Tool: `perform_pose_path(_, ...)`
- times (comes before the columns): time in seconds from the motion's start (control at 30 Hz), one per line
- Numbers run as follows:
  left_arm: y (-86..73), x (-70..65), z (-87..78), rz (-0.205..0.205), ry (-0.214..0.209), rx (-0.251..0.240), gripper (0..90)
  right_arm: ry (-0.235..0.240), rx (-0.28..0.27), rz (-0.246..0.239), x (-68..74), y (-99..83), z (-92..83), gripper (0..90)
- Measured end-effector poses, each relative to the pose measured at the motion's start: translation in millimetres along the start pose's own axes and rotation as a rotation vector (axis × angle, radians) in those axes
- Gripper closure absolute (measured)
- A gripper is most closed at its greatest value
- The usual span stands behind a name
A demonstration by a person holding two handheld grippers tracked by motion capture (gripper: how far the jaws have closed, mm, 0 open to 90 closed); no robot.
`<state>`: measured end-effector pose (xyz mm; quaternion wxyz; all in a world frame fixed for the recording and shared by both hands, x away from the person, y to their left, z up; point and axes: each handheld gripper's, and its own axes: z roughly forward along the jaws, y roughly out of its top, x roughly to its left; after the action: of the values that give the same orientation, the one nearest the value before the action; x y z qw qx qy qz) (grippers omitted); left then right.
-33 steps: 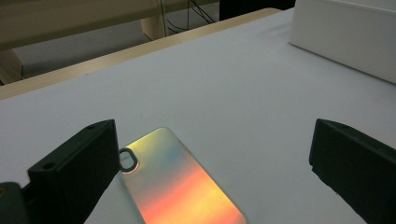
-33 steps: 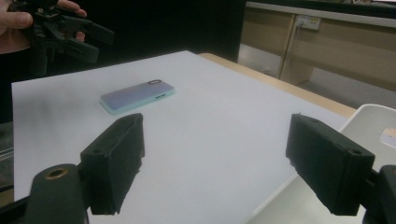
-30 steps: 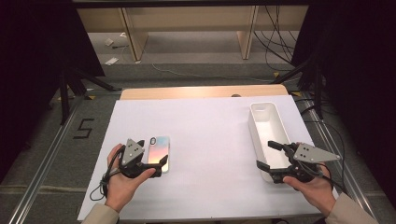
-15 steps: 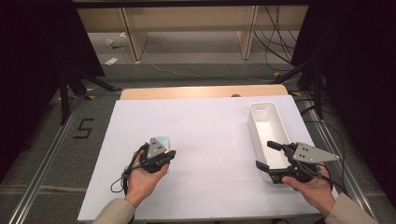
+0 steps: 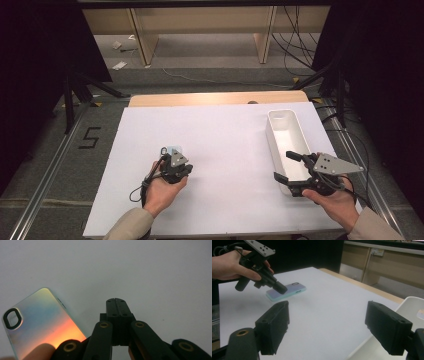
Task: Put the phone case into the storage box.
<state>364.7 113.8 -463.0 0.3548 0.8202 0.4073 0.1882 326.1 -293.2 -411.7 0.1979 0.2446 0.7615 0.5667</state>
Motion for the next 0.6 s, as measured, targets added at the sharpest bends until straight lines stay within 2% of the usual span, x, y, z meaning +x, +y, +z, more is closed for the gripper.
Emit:
perform_pose_path(0.4,-2.8,-2.1,13.7,0.01,-0.003,0.077,89.8,0.001,-0.001,-0.003,-0.4,-0.2,0.3,20.5)
perform_pose_path(0.6,-4.4,-0.9,16.3,0.002,-0.001,0.095,89.8,0.001,-0.002,-0.003,-0.5,-0.2,0.1,20.5)
